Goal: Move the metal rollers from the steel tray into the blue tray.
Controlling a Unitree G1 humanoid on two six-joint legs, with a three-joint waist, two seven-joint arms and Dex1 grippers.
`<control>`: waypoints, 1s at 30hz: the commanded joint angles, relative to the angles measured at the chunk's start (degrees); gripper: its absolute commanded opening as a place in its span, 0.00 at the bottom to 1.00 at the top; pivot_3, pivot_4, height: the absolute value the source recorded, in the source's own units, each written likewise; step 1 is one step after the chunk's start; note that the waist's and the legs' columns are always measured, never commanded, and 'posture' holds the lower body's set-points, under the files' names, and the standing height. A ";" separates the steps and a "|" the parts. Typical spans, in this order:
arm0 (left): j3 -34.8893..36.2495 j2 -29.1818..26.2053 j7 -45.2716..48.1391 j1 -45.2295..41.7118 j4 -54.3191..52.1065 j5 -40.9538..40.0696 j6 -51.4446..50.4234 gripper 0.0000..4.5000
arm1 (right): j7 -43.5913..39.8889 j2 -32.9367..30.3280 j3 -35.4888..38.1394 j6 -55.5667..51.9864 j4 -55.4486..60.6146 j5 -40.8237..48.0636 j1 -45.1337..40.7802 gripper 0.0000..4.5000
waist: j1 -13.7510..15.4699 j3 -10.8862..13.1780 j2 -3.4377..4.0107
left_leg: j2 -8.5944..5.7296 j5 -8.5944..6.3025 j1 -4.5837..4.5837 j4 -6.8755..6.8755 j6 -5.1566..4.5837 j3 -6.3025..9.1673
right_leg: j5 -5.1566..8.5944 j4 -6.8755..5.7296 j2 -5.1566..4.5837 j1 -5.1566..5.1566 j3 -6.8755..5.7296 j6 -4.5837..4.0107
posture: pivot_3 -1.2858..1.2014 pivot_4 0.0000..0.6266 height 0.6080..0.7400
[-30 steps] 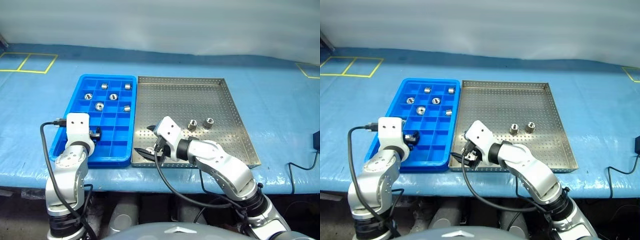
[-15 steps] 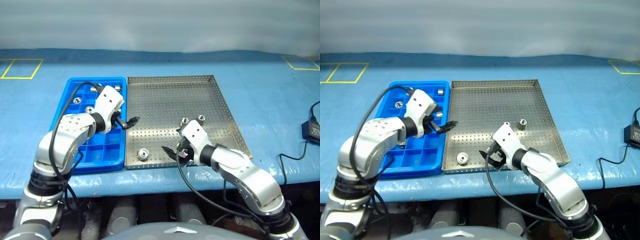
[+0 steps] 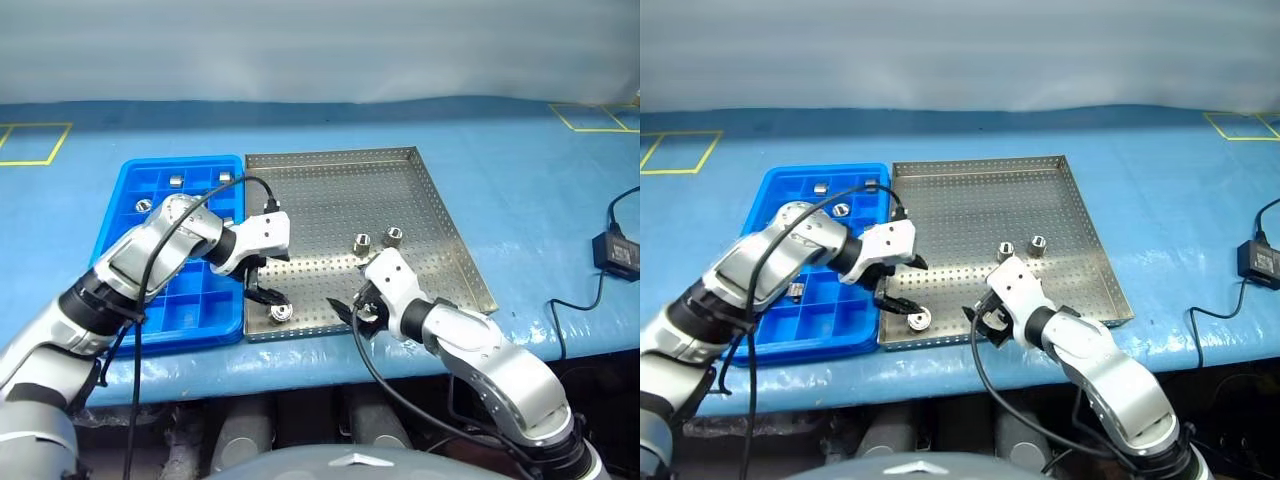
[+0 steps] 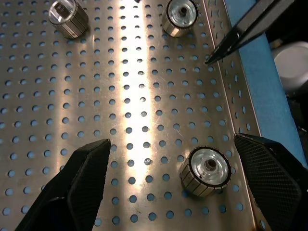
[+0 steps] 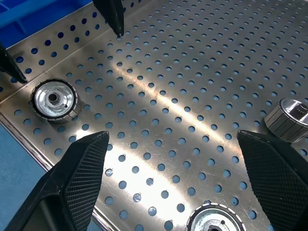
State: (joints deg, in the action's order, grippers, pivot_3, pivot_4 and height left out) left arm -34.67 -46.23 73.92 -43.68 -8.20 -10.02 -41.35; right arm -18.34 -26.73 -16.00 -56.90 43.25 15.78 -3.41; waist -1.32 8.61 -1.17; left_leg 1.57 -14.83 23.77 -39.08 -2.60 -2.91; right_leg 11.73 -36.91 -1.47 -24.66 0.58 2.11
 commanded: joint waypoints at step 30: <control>-11.18 10.89 16.88 -7.54 13.98 22.21 20.92 0.87 | 3.35 3.87 0.12 3.44 2.17 -2.26 1.88 1.00 | -1.22 -0.01 0.00 | 0.00 -0.06 0.02 -0.11 -0.11 -0.07 | -0.03 -0.04 0.00 0.00 0.13 0.11 | 0.46 0.24 1.00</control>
State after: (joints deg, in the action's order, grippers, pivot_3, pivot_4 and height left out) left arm -46.05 -35.47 89.93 -50.27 6.77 11.34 -21.28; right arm -15.21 -23.21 -16.89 -55.00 43.35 13.79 -1.46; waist -2.55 8.60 -1.17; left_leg 1.57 -14.89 23.79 -39.19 -2.71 -2.98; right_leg 11.70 -36.96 -1.47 -24.66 0.72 2.22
